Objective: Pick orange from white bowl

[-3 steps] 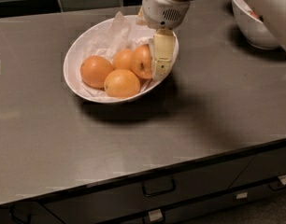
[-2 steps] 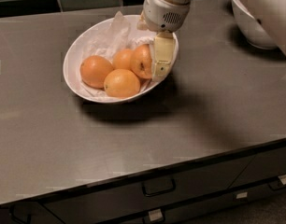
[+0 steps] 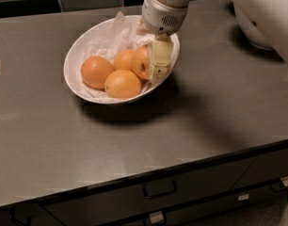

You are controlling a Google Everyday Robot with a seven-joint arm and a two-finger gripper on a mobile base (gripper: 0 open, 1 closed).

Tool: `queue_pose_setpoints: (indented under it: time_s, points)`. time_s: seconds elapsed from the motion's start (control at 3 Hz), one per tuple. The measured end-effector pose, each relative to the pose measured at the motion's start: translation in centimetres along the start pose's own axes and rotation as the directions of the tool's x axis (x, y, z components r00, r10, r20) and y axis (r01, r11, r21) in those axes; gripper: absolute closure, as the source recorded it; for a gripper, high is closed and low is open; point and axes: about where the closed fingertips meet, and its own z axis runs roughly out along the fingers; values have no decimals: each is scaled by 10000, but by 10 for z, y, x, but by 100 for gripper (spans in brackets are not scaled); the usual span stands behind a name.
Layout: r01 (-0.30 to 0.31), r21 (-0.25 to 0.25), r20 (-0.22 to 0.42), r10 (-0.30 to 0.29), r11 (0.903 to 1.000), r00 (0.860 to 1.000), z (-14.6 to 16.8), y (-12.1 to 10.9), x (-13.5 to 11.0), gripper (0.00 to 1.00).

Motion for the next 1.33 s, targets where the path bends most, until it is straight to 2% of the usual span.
queue_pose_setpoints:
  time_s: [0.67, 1.33]
  points:
    - [94, -132, -43, -95, 9999, 9999, 9, -12, -4, 10]
    - [117, -161, -45, -118, 9998, 9999, 13, -17, -6, 16]
